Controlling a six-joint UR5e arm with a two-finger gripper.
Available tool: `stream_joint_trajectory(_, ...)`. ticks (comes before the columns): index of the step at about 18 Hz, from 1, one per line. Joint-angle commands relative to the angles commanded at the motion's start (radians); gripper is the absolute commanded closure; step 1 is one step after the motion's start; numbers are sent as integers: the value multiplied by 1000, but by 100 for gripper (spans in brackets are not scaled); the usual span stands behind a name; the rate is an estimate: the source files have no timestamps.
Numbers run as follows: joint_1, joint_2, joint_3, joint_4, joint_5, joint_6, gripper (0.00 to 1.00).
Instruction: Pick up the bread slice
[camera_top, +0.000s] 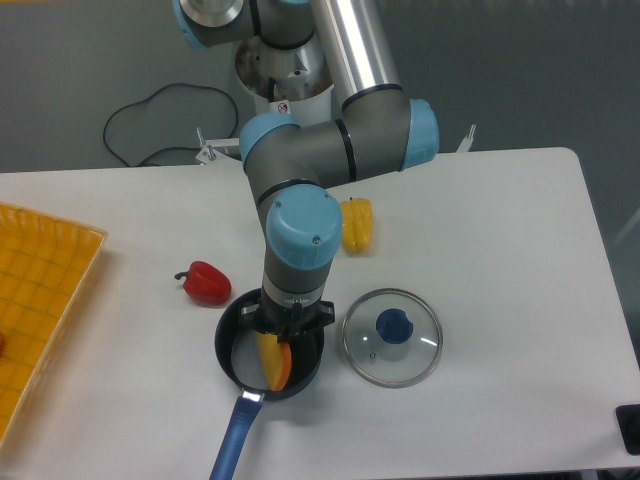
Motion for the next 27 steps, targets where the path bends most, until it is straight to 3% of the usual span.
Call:
stream_joint_trajectory(18, 14, 6, -15, 17, 49, 77, 90)
stream_joint_trajectory(27, -38, 0, -57, 21, 71, 51, 90)
